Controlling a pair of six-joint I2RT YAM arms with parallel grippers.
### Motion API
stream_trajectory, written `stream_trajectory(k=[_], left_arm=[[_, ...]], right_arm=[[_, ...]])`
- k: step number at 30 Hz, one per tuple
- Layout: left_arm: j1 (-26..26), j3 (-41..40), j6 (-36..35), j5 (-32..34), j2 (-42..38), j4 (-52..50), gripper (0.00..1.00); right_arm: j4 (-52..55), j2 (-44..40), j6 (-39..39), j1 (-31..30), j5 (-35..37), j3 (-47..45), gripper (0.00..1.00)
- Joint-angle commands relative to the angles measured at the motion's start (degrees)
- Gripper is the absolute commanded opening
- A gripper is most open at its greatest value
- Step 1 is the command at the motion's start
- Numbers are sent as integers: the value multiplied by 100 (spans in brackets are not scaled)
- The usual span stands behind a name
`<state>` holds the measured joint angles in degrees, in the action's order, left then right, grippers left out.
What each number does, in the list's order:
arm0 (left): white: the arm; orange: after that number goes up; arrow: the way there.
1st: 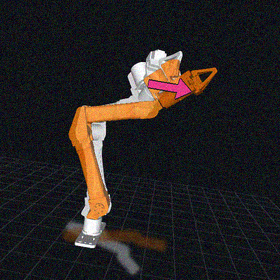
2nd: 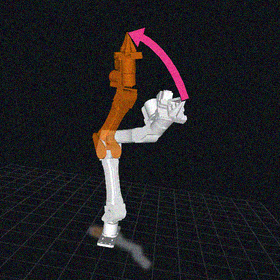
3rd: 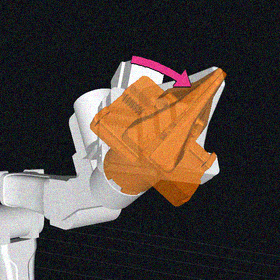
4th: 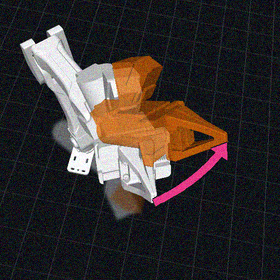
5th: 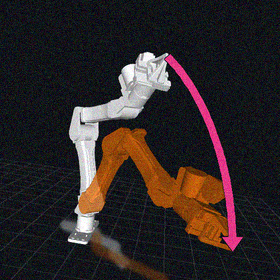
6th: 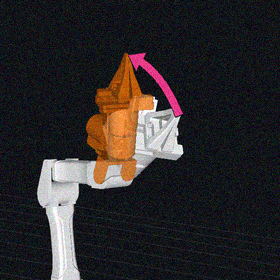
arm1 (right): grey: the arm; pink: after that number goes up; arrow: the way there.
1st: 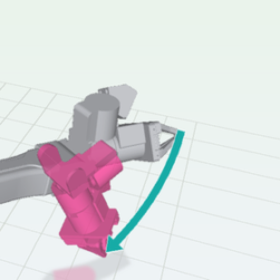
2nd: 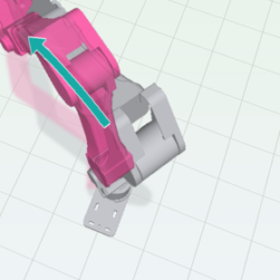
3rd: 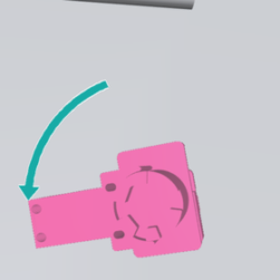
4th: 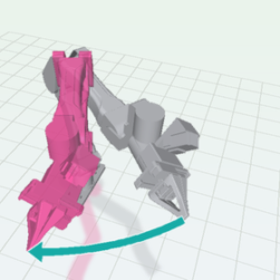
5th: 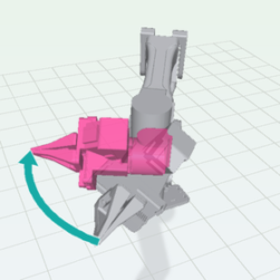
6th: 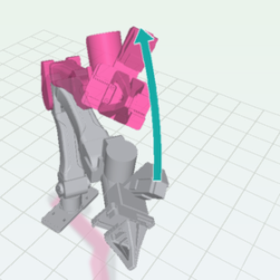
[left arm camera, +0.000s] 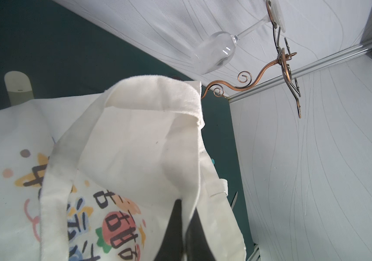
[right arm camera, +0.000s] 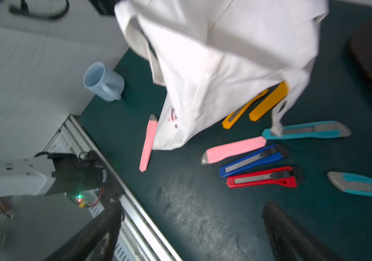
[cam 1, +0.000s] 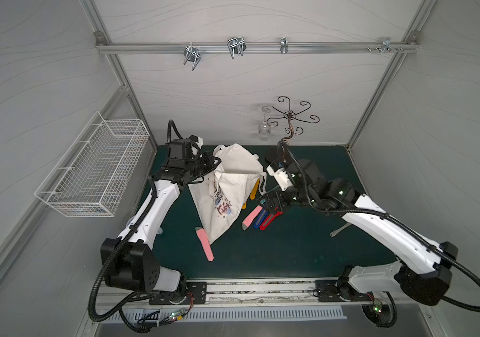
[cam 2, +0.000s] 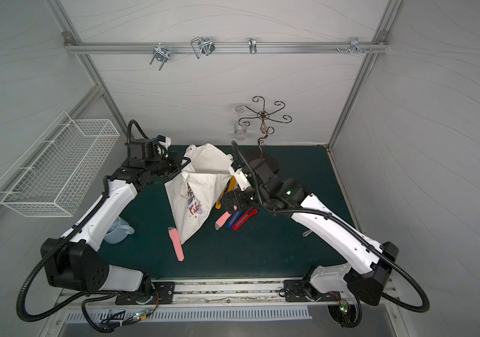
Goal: Place the art knife into the pouch
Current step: Pick up the utility knife at the center of the board.
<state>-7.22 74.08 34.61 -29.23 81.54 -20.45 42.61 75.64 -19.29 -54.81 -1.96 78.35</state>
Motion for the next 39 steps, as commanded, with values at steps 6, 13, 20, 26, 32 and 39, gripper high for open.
stream_trajectory(k=[6, 13, 20, 26, 32, 39], left_arm=[[27, 59, -191, 123, 64, 294, 0], [24, -4, -253, 257, 81, 287, 0], [20, 18, -332, 332, 150, 237, 0], [34, 34, -376, 394, 178, 225, 0], [37, 36, -396, 418, 192, 213, 0], [35, 37, -431, 426, 179, 197, 0]], right_arm=[[-1348, 1432, -1000, -1444, 556, -585, 86], [-1832, 2561, -1044, -1986, 343, -247, 73], [-2183, 3287, -838, -2093, 269, 71, 69], [-2130, 3958, -734, -2131, 123, 698, 68], [-1918, 4507, -544, -2209, 39, 1316, 66], [-1854, 4883, -342, -2248, 69, 1618, 60]])
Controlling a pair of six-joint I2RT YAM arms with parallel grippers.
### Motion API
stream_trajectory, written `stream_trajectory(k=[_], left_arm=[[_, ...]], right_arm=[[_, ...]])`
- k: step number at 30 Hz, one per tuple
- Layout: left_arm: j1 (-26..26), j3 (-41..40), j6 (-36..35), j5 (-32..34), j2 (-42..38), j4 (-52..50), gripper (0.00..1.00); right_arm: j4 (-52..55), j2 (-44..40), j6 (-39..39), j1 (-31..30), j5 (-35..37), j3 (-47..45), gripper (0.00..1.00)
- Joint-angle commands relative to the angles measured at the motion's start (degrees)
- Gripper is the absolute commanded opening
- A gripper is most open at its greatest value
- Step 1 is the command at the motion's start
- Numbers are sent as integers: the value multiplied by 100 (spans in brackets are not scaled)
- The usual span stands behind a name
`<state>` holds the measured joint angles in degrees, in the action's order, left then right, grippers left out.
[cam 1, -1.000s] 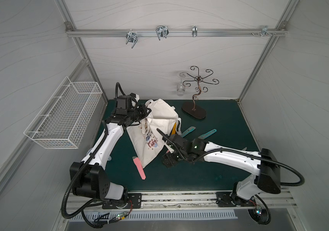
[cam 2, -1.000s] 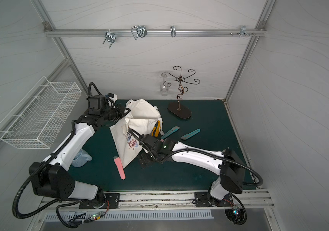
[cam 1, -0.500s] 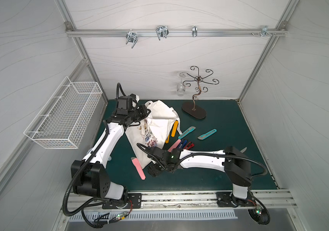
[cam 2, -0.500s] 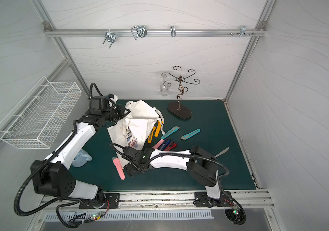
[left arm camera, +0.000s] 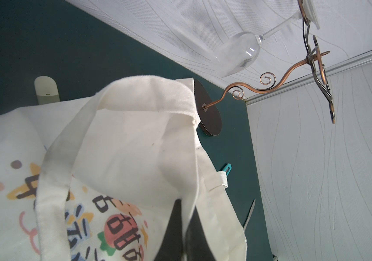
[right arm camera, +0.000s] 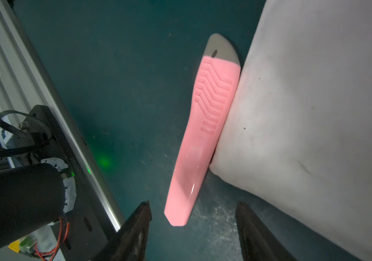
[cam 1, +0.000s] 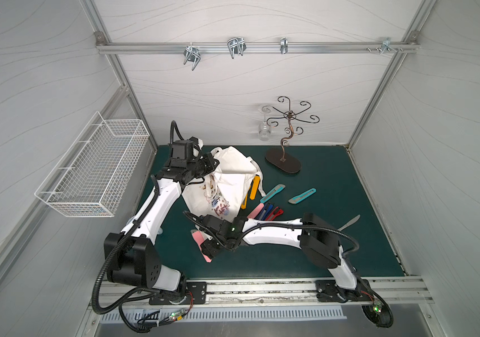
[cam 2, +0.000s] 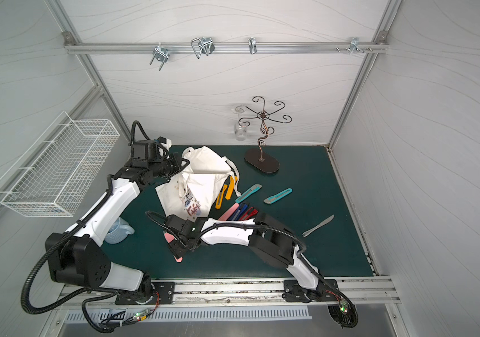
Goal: Place the art knife into the pouch
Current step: Pick up the utility knife at the center of the board.
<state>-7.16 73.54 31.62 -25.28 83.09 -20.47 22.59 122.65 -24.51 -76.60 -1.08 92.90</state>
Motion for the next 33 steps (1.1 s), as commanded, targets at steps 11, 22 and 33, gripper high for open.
stream_trajectory(k=[11, 22, 33], left_arm=[[30, 91, -169, 80, -3, 175, 0], [22, 110, -217, 155, -3, 129, 0], [26, 109, -252, 231, -12, 100, 0]], right_arm=[[457, 680, 467, -215, 317, 746, 59], [579, 1040, 644, -281, 562, 1002, 56], [1030, 1355, 892, -444, 1172, 1207, 44]])
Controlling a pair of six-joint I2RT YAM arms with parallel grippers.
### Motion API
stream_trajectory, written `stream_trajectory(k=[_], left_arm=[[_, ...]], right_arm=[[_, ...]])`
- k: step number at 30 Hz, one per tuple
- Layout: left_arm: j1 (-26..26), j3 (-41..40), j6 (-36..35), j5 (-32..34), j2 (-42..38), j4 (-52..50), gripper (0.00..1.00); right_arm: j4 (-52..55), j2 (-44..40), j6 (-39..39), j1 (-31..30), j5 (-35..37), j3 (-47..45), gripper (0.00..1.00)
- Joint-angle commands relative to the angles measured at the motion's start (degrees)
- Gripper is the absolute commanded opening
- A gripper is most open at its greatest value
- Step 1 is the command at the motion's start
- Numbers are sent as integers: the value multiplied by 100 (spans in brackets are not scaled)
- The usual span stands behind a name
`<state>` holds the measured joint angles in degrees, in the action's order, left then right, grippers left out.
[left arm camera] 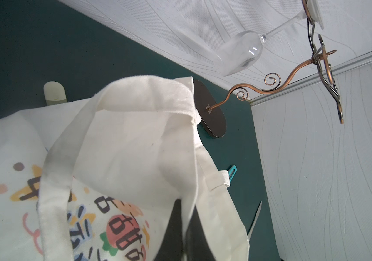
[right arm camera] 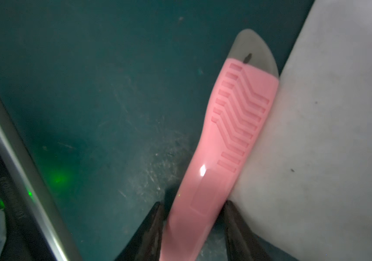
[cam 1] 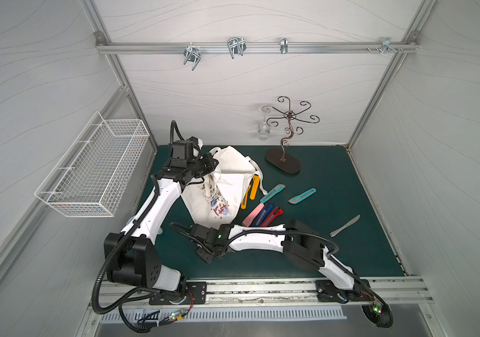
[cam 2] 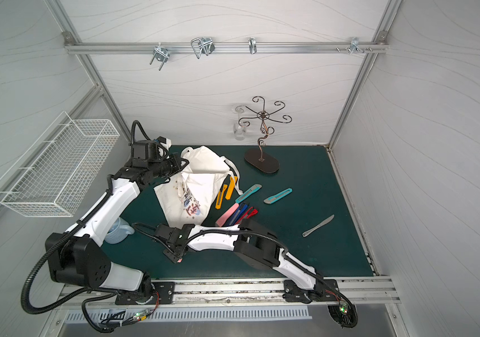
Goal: Place the art knife into the pouch
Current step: Pick up the utility knife at the center of the board.
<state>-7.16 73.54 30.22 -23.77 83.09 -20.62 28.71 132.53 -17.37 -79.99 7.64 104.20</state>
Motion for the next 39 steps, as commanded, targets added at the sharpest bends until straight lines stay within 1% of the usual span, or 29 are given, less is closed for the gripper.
stream_trajectory(k=[1, 5, 9, 13, 19, 29, 33, 39], left_arm=[[30, 104, -108, 81, -16, 112, 0], [26, 126, -104, 109, -12, 107, 0], [35, 134, -113, 118, -21, 91, 0], [55, 160, -113, 110, -29, 75, 0], [64, 157, -139, 127, -60, 41, 0], [70, 172, -156, 127, -30, 11, 0], [74, 182, -182, 127, -5, 1, 0], [67, 193, -216, 128, 24, -15, 0]], right_arm=[[473, 406, 186, -120, 322, 112, 43], [678, 575, 180, -208, 534, 215, 39], [791, 581, 66, -222, 641, 184, 32], [705, 343, 75, -214, 715, -93, 28], [635, -422, -29, -174, 770, -831, 24], [650, -2082, -405, -139, 708, -2315, 20], [906, -2773, -470, -123, 773, -2484, 20], [1313, -3619, -468, 21, 653, -2411, 19]])
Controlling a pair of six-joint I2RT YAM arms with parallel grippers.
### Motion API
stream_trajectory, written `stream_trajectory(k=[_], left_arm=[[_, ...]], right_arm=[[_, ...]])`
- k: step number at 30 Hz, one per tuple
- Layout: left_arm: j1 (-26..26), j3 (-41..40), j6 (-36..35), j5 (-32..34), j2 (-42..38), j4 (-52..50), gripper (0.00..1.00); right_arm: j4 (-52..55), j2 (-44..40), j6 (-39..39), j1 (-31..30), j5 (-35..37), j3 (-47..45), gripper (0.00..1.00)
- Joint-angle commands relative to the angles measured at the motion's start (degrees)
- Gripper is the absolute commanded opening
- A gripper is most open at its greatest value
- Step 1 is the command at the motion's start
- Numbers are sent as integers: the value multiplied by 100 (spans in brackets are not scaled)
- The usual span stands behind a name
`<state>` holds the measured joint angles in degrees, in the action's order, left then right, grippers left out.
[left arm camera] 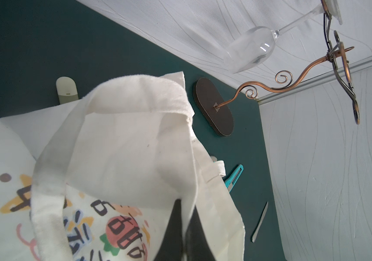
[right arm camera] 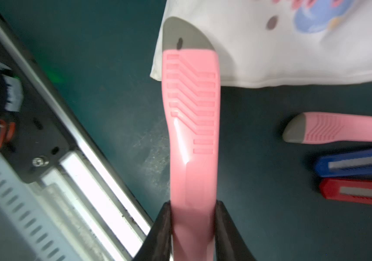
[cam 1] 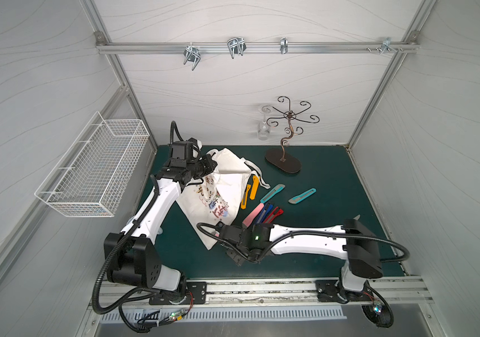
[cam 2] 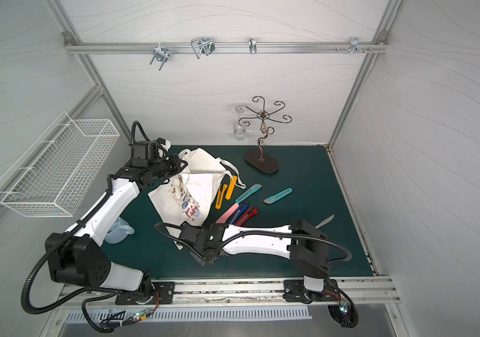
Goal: Place the art knife into the pouch
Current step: Pick up the utility knife at the center of the board.
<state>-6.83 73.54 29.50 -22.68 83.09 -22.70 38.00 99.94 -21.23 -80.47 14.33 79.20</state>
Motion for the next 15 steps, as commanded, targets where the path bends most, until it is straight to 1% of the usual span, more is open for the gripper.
stream_trajectory(k=[1, 3, 8, 12, 15], left_arm=[[35, 194, -154, 18, 24, 180, 0], [33, 196, -163, 18, 15, 178, 0], [33, 161, -180, -59, -16, 177, 0], [-10, 161, -239, -79, -47, 130, 0], [-137, 246, -400, -42, -56, -6, 0]], right_arm=[[430, -513, -74, 112, -26, 89, 19], [547, -763, -95, 255, -103, 152, 18], [887, -1335, 38, 921, -125, 531, 19], [1026, -1551, 160, 1502, -228, 799, 19], [1064, -1609, 245, 1917, -369, 964, 19]])
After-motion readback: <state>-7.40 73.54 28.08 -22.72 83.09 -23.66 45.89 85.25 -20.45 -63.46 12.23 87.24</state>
